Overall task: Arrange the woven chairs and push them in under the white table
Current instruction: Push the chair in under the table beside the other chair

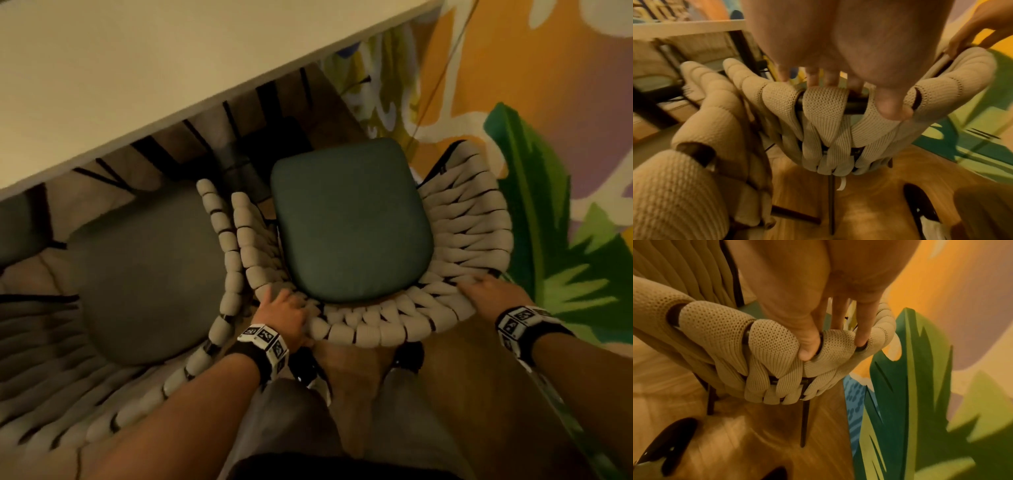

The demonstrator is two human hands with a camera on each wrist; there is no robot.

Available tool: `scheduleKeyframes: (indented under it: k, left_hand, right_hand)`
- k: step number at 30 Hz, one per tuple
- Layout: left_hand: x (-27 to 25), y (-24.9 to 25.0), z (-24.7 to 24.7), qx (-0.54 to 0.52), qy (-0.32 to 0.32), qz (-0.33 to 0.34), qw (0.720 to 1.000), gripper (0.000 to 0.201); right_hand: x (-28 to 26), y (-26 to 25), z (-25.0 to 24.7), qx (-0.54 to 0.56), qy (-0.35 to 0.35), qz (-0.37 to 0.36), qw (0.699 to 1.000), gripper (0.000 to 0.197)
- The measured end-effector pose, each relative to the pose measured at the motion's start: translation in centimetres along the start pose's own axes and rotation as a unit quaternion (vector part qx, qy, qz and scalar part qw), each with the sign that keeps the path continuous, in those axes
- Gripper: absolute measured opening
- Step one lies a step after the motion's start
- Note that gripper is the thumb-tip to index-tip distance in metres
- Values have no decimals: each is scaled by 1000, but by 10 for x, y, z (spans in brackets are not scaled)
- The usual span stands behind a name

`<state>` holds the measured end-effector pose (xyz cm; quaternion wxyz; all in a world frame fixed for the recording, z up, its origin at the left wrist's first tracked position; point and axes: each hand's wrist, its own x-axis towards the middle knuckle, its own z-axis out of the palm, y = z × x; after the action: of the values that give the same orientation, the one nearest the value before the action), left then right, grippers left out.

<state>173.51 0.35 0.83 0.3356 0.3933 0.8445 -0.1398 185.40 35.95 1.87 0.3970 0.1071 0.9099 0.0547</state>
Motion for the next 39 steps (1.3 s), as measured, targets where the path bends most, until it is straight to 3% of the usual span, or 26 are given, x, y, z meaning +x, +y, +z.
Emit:
scheduleKeyframes:
  k: [9, 14, 20, 39]
  left_hand:
    - [32, 28, -27, -112, -12, -125, 986, 51]
    - [61, 42, -51, -159, -11, -147, 976, 54]
    - [83, 48, -70, -184, -14, -169, 968, 56]
    - [106, 32, -97, -201, -47, -212, 955, 60]
  right_hand:
    - [63, 56, -61, -56, 18, -84, 995, 45]
    - [97, 92, -85, -72, 31, -94, 992, 62]
    - [127, 115, -103, -52, 64, -107, 991, 35]
    - [163, 123, -131, -51, 86, -147, 984, 38]
